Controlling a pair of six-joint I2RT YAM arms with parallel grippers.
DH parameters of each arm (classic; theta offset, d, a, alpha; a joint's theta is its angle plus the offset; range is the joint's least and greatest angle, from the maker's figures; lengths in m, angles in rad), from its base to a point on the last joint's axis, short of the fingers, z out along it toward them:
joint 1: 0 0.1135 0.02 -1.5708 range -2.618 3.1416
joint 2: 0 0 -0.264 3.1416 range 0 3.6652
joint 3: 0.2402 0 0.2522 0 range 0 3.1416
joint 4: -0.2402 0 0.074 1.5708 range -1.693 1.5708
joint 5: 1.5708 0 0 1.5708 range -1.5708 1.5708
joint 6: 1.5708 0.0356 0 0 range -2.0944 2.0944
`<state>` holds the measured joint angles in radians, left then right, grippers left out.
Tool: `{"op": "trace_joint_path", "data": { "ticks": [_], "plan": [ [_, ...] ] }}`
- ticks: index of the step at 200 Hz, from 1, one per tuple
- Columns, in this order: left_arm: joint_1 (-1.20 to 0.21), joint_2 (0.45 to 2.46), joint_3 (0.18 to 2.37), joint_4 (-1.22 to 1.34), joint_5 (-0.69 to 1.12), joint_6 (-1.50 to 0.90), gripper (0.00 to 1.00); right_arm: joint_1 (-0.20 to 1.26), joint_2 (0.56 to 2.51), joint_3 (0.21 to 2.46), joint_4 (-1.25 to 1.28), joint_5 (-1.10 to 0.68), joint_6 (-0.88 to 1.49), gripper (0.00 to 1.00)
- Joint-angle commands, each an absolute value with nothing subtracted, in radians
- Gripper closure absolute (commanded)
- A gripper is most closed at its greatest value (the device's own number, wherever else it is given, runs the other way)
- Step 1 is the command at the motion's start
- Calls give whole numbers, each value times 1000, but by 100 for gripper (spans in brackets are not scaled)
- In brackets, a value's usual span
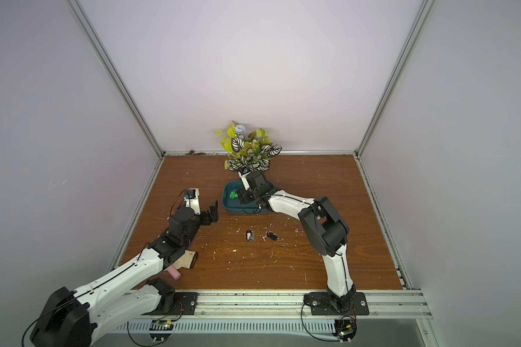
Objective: Take the keys out of the storage box
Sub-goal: Pick up the key from the storage box.
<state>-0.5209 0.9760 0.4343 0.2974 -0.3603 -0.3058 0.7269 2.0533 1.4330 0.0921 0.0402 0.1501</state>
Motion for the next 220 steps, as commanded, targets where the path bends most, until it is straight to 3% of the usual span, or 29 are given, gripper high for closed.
{"op": "trace_joint_path", "data": {
  "ticks": [1, 79, 161, 204, 220],
  "plan": [
    [-506, 991, 430, 334, -339, -286, 1, 723, 2083, 1491, 37, 117, 158, 28],
    [-494, 1009, 431, 342, -330, -278, 1, 705, 2170, 1574, -6, 315, 262, 37],
    [-492, 1017, 434, 341, -322, -275, 1, 692, 2212, 1600, -48, 405, 324, 44],
    [-491, 1020, 434, 339, -322, -275, 1, 683, 2225, 1597, -25, 325, 340, 46],
    [-492, 1021, 436, 337, -323, -274, 1, 682, 2237, 1606, -23, 306, 343, 53]
  ]
}}
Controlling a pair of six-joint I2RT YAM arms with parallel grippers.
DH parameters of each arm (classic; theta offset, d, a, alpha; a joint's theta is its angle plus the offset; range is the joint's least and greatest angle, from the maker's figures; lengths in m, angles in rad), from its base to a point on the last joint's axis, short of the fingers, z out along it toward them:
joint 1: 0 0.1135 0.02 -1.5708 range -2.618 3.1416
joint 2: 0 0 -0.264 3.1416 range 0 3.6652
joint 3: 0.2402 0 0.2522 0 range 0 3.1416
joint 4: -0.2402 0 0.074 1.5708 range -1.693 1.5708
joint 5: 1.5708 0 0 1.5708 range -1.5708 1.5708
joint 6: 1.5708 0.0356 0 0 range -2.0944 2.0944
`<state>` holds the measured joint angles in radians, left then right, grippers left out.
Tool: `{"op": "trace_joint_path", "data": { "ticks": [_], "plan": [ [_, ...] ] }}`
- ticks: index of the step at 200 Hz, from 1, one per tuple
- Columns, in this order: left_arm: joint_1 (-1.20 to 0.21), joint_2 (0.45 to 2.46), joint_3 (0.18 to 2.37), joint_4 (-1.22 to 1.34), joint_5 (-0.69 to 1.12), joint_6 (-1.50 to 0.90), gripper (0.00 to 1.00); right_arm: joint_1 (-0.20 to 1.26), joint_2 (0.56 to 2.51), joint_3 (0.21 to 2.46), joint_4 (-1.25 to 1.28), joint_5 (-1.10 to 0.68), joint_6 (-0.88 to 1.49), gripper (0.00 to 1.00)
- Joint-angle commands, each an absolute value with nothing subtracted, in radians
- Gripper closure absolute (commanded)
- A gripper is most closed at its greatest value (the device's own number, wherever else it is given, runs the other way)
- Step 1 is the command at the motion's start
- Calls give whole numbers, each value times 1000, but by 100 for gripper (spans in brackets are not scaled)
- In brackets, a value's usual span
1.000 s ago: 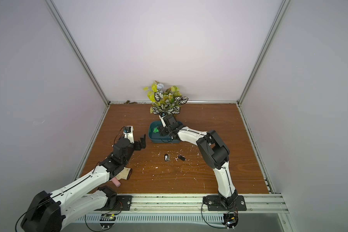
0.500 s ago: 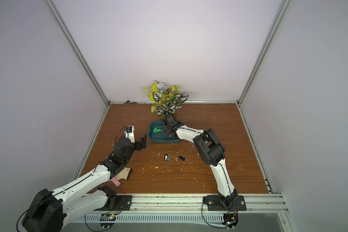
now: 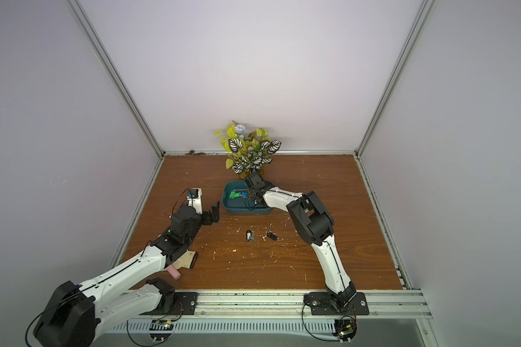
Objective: Take the keys out of the storage box
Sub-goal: Pick up the key from the storage box.
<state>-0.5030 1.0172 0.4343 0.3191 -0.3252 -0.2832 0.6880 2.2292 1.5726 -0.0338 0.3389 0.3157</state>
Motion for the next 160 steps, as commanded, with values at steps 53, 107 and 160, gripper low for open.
{"op": "trace_joint_path", "data": {
  "ticks": [53, 107, 160],
  "plan": [
    [-489, 1019, 436, 336, -334, -271, 1, 678, 2265, 1647, -50, 302, 347, 70],
    [-488, 1018, 434, 337, -338, -270, 1, 678, 2243, 1655, -61, 291, 328, 94],
    [-489, 1018, 435, 338, -334, -269, 1, 678, 2165, 1600, -8, 254, 302, 100]
  ]
}}
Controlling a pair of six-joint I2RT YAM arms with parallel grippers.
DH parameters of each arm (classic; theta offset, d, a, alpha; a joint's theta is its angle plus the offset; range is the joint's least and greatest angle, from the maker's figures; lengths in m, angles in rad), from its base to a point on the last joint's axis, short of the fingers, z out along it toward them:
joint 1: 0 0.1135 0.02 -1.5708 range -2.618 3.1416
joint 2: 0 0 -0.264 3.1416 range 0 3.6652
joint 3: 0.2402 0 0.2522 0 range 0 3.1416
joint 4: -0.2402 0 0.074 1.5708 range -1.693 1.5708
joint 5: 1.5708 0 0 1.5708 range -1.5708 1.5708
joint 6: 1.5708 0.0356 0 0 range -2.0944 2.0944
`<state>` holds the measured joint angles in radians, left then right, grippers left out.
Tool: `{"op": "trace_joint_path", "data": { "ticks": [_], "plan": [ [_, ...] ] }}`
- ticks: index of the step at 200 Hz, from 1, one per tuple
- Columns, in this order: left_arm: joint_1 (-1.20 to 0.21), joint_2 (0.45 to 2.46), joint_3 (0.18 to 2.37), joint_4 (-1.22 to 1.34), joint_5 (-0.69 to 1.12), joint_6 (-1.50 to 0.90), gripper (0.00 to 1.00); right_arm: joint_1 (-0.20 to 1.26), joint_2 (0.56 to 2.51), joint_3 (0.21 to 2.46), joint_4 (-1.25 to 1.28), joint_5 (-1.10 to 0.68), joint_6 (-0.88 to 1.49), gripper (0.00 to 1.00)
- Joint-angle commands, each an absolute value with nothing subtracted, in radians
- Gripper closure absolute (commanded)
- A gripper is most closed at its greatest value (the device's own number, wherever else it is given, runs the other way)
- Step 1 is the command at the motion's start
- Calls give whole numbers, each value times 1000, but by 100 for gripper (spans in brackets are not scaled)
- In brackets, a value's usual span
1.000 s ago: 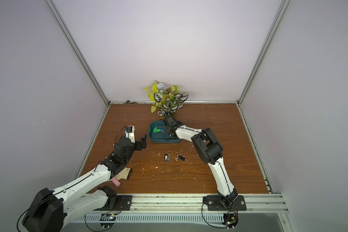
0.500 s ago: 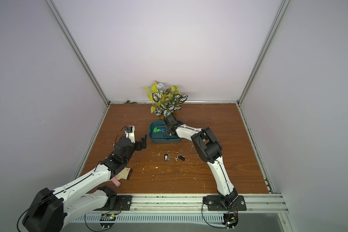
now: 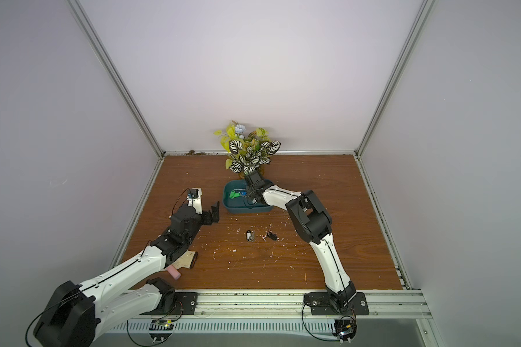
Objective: Take the keys out of the storage box
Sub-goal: Pick up the key from the storage box.
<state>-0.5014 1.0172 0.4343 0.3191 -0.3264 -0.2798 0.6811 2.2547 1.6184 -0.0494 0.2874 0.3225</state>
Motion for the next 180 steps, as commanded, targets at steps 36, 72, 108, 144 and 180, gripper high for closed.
{"op": "trace_joint_path", "data": {
  "ticks": [36, 72, 108, 144, 180],
  "plan": [
    [-488, 1015, 434, 339, -333, -271, 1, 678, 2100, 1547, 50, 200, 283, 100],
    [-488, 1015, 434, 341, -334, -269, 1, 678, 2042, 1495, 87, 169, 260, 100],
    [-488, 1015, 434, 341, -330, -270, 1, 676, 1968, 1419, 165, 93, 230, 100],
    [-489, 1014, 434, 344, -321, -268, 1, 676, 1844, 1341, 176, -55, 188, 100],
    [-487, 1026, 436, 358, -279, -276, 1, 688, 1586, 1085, 180, -171, 161, 100]
  ]
}}
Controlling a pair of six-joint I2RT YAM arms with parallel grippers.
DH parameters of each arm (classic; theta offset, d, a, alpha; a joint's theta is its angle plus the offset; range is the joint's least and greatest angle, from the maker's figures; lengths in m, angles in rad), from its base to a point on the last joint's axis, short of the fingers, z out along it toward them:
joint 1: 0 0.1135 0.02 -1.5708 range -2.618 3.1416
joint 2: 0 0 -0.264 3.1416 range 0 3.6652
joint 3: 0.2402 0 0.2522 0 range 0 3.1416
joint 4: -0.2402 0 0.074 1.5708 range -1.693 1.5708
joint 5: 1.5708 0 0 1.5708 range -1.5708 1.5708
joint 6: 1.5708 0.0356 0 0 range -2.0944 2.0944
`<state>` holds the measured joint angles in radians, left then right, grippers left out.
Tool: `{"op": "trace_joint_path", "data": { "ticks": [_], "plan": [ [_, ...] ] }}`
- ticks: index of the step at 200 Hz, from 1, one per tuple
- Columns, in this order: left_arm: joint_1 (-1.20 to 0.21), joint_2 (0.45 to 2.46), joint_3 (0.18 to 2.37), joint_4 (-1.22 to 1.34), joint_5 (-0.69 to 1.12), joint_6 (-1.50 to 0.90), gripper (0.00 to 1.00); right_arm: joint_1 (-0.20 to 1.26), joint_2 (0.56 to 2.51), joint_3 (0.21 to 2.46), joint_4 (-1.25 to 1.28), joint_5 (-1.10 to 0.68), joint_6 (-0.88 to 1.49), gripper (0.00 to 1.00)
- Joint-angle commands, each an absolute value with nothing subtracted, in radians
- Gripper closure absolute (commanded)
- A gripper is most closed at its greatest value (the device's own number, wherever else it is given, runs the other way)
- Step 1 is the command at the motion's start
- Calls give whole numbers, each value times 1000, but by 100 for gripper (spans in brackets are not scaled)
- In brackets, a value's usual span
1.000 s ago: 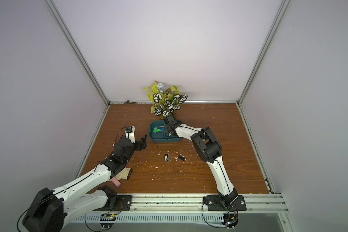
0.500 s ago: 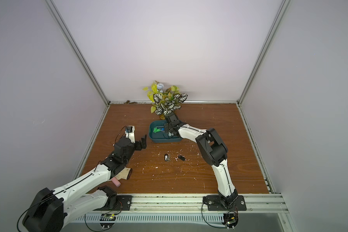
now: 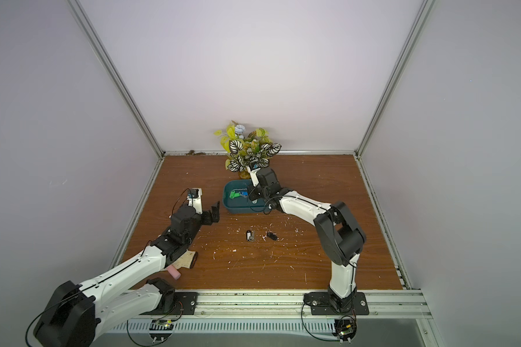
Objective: Take the keys out of the storage box
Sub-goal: Place the key at the center of the board.
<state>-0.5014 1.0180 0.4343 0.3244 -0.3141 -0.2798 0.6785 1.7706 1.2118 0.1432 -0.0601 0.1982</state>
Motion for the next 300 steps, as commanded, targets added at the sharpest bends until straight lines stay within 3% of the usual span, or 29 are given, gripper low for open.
{"op": "trace_joint_path", "data": {
  "ticks": [1, 37, 68, 121, 213, 267, 300],
  "plan": [
    [-487, 1026, 436, 359, -278, -276, 1, 689, 1578, 1075, 180, -172, 162, 100],
    [-484, 1029, 434, 375, -231, -303, 1, 762, 1294, 777, 150, -150, 210, 100],
    [-483, 1026, 435, 398, -141, -335, 1, 842, 1165, 595, 77, -86, 271, 100],
    [-493, 1065, 449, 431, -13, -422, 1, 902, 1164, 454, 65, -37, 321, 100],
    [-596, 1254, 618, 328, -38, -421, 1, 907, 1222, 398, 146, -90, 300, 99],
    [-606, 1312, 681, 286, -35, -420, 1, 906, 1264, 413, 140, -134, 271, 87],
    [-614, 1343, 710, 270, -34, -416, 1, 908, 1216, 398, 124, -140, 274, 72]
  ]
}}
